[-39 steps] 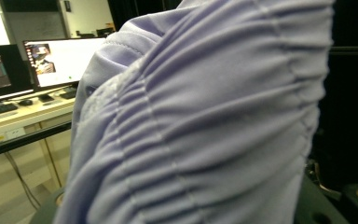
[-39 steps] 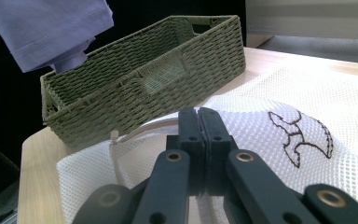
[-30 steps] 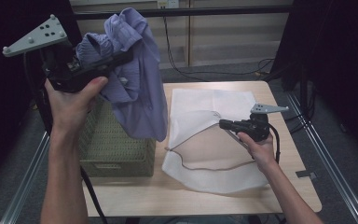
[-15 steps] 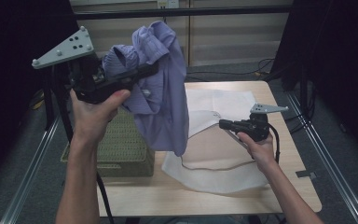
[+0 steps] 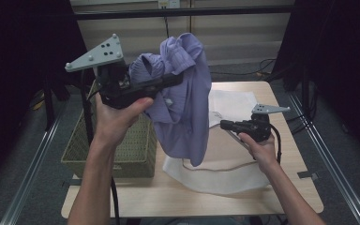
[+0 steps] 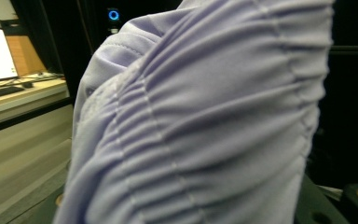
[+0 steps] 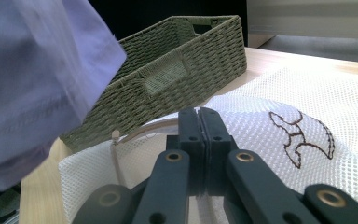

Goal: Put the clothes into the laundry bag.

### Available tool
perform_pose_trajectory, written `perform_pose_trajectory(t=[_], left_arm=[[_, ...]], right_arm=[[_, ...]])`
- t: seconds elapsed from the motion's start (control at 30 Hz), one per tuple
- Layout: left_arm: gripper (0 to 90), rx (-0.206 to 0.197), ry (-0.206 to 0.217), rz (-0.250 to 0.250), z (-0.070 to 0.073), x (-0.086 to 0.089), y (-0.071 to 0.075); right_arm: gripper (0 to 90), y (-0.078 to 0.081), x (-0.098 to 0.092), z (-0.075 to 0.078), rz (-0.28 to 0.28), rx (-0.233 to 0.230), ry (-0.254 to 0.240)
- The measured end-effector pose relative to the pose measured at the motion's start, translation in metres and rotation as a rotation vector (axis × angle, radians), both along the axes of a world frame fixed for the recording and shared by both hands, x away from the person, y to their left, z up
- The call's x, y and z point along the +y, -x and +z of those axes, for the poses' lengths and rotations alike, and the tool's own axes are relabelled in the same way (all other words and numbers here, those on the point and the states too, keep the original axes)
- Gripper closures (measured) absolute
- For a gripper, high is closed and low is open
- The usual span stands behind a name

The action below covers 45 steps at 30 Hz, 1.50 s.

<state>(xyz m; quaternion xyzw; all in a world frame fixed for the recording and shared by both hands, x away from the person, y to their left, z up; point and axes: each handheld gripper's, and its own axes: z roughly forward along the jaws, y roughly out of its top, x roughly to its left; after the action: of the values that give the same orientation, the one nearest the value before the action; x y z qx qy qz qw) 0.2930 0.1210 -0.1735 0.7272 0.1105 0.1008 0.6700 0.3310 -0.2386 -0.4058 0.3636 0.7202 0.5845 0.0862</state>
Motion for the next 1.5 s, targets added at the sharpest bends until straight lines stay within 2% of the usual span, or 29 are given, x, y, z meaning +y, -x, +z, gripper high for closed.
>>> perform_pose_trajectory(t=[0.13,0.3,0.47,0.67,0.87,1.03,1.17,1.27,1.3,1.37,1.5], left_arm=[[71.3,0.016,-0.001,-0.051,-0.006,-0.01,-0.001],[71.3,0.045,-0.025,-0.064,-0.018,-0.024,-0.003],[71.2,0.057,-0.056,-0.081,-0.031,-0.037,-0.005],[71.0,0.085,-0.085,-0.081,-0.051,-0.053,-0.01],[71.0,0.095,-0.122,-0.064,-0.064,-0.067,-0.015],[70.9,0.114,-0.112,-0.072,-0.07,-0.075,-0.02],[70.9,0.112,-0.101,-0.077,-0.064,-0.08,-0.019],[70.9,0.097,-0.084,-0.077,-0.062,-0.083,-0.016],[70.9,0.085,-0.093,-0.079,-0.062,-0.083,-0.016],[70.9,0.085,-0.094,-0.073,-0.067,-0.084,-0.016],[70.8,0.096,-0.102,-0.049,-0.087,-0.082,-0.021]], right_arm=[[89.1,0.0,0.001,0.0,0.0,0.003,0.003],[89.2,0.0,0.001,0.0,-0.001,0.007,0.001],[89.1,0.0,0.002,-0.001,0.005,0.012,-0.004],[89.1,0.0,0.003,-0.001,0.009,0.015,-0.012],[89.2,0.0,0.003,-0.001,0.014,0.016,-0.011],[89.1,0.0,0.002,-0.002,0.015,0.016,-0.011],[89.2,-0.001,0.002,-0.002,0.014,0.018,-0.011],[89.2,-0.001,0.002,-0.002,0.013,0.017,-0.014],[89.1,-0.001,0.002,-0.002,0.013,0.015,-0.013],[89.1,0.0,0.002,-0.002,0.015,0.015,-0.015],[89.1,0.0,0.001,-0.003,0.02,0.02,-0.025]])
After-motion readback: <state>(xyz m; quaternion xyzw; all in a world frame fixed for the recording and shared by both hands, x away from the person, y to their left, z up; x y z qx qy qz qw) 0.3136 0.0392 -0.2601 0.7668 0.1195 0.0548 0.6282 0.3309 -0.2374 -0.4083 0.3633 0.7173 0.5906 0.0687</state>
